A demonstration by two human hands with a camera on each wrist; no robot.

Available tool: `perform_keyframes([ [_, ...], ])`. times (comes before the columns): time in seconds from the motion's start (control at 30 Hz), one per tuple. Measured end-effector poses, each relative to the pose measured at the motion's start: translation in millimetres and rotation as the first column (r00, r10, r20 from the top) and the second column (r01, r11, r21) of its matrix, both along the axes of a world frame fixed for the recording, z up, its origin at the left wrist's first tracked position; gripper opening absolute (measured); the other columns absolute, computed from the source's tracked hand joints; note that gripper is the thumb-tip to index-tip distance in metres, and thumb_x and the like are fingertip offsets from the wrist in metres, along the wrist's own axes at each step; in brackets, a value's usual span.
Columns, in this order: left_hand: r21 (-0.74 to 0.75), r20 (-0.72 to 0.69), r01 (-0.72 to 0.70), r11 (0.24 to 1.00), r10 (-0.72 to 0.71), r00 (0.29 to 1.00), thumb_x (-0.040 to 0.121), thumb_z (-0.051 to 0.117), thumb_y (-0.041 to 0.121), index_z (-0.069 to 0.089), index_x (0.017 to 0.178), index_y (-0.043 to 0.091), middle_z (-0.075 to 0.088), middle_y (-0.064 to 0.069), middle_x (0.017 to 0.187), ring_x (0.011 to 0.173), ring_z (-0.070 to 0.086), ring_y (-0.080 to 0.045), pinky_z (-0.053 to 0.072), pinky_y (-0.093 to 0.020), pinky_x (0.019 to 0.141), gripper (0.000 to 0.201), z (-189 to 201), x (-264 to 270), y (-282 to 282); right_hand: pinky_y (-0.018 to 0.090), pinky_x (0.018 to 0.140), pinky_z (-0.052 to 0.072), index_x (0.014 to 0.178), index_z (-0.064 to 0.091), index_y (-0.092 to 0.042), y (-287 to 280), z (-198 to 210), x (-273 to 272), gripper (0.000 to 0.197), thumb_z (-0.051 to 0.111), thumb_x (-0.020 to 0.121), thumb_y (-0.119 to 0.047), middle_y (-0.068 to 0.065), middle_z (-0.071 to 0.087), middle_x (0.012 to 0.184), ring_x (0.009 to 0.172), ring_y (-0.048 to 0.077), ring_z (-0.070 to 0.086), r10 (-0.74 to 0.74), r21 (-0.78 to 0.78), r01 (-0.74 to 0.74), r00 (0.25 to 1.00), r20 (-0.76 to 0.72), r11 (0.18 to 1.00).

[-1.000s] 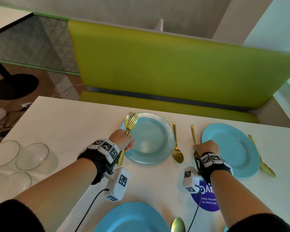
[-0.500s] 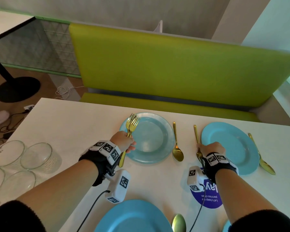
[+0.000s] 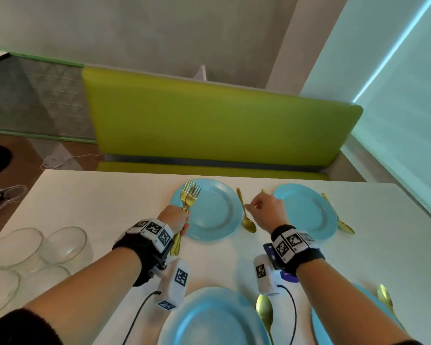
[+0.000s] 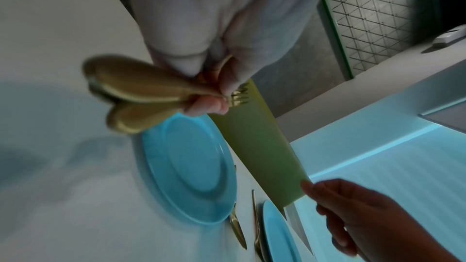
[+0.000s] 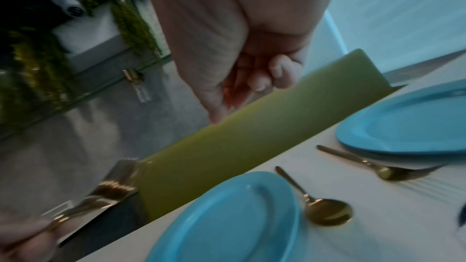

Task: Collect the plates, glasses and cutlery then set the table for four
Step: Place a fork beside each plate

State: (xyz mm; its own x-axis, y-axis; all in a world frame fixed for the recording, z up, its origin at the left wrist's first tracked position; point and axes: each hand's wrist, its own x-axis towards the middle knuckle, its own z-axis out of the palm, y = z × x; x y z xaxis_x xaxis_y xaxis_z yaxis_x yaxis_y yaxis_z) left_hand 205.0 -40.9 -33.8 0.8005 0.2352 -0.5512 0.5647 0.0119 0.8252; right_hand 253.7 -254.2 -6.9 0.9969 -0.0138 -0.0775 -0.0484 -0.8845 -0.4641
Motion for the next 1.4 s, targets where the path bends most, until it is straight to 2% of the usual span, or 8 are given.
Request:
perform_keyframes([
  [0.13, 0.062, -0.022, 0.175, 0.983, -0.174, 0.985, 0.093, 0.045, 0.004, 0.047, 0.061, 0.006, 0.047, -0.009, 0.056, 0.036, 0.044, -0.015, 0.033, -0.018, 0.038, 0.033, 14, -40, 27, 0.027, 0.077, 0.047, 0.095, 0.068, -0.016, 60, 16, -62, 0.019, 0.067, 0.084, -0.031, -0.001, 0.062, 0.080, 0.087, 0.018, 0.062, 0.162, -0.013, -0.162, 0.986, 0.032, 0.987],
  [0.37, 0.100, -0.043, 0.427, 0.898, -0.425, 0.904, 0.086, 0.052, 0.001, 0.058, 0.069, 0.004, 0.060, -0.010, 0.066, 0.056, 0.050, -0.018, 0.038, -0.021, 0.048, 0.019, 29, -105, 94, 0.035, 0.095, 0.047, 0.115, 0.066, -0.024, 167, 27, -141, 0.026, 0.060, 0.090, -0.026, 0.000, 0.060, 0.121, 0.112, 0.019, 0.056, 0.497, -0.178, -0.503, 0.864, -0.078, 0.846],
  [0.6, 0.064, -0.065, 0.476, 0.877, -0.472, 0.879, 0.086, 0.050, -0.003, 0.060, 0.084, -0.001, 0.063, -0.013, 0.073, 0.059, 0.057, -0.017, 0.041, -0.019, 0.047, 0.011, 37, -126, 138, 0.039, 0.090, 0.051, 0.111, 0.070, -0.024, 212, 31, -170, 0.024, 0.053, 0.094, -0.025, 0.000, 0.068, 0.111, 0.105, 0.022, 0.060, 0.545, -0.267, -0.570, 0.822, -0.167, 0.778],
  [0.9, -0.002, -0.037, 0.309, 0.951, -0.309, 0.950, 0.097, 0.036, 0.005, 0.045, 0.097, -0.001, 0.056, -0.012, 0.082, 0.063, 0.061, -0.023, 0.051, -0.028, 0.051, 0.010, 32, -107, 157, 0.032, 0.086, 0.049, 0.103, 0.073, -0.019, 212, 36, -153, 0.020, 0.059, 0.089, -0.018, 0.003, 0.065, 0.109, 0.105, 0.020, 0.058, 0.441, -0.279, -0.474, 0.880, -0.176, 0.835],
  [1.03, 0.010, -0.023, 0.209, 0.978, -0.209, 0.978, 0.097, 0.036, 0.005, 0.046, 0.080, 0.002, 0.055, -0.012, 0.078, 0.063, 0.058, -0.022, 0.048, -0.028, 0.056, 0.021, 32, -90, 172, 0.031, 0.087, 0.052, 0.099, 0.075, -0.018, 199, 25, -126, 0.016, 0.065, 0.086, -0.019, 0.002, 0.067, 0.107, 0.102, 0.020, 0.061, 0.284, -0.190, -0.315, 0.943, -0.175, 0.930],
  [1.2, 0.011, 0.039, 0.054, 0.998, -0.055, 0.998, 0.097, 0.037, 0.006, 0.047, 0.092, -0.001, 0.056, -0.010, 0.076, 0.064, 0.058, -0.022, 0.047, -0.030, 0.057, 0.013, 30, -59, 195, 0.029, 0.096, 0.050, 0.098, 0.075, -0.014, 190, 2, -85, 0.016, 0.067, 0.084, -0.018, 0.004, 0.069, 0.108, 0.102, 0.019, 0.061, 0.057, -0.108, -0.085, 0.969, -0.240, 0.991],
  [1.3, -0.010, 0.051, 0.018, 1.000, -0.018, 0.999, 0.097, 0.038, 0.006, 0.048, 0.080, 0.002, 0.057, -0.010, 0.076, 0.064, 0.058, -0.021, 0.047, -0.030, 0.057, 0.020, 30, -45, 205, 0.028, 0.098, 0.048, 0.101, 0.074, -0.011, 196, -14, -62, 0.020, 0.061, 0.087, -0.017, 0.005, 0.070, 0.108, 0.102, 0.019, 0.062, -0.041, -0.080, 0.020, 0.959, -0.280, 0.997],
  [1.4, -0.002, 0.045, 0.011, 1.000, -0.011, 0.999, 0.096, 0.039, 0.007, 0.048, 0.074, 0.008, 0.058, -0.009, 0.077, 0.066, 0.059, -0.021, 0.048, -0.031, 0.060, 0.024, 26, -34, 211, 0.019, 0.079, 0.050, 0.116, 0.066, -0.009, 207, -32, -40, 0.031, 0.054, 0.091, -0.023, 0.001, 0.059, 0.101, 0.100, 0.017, 0.058, -0.087, -0.160, 0.032, 0.934, -0.346, 0.987],
])
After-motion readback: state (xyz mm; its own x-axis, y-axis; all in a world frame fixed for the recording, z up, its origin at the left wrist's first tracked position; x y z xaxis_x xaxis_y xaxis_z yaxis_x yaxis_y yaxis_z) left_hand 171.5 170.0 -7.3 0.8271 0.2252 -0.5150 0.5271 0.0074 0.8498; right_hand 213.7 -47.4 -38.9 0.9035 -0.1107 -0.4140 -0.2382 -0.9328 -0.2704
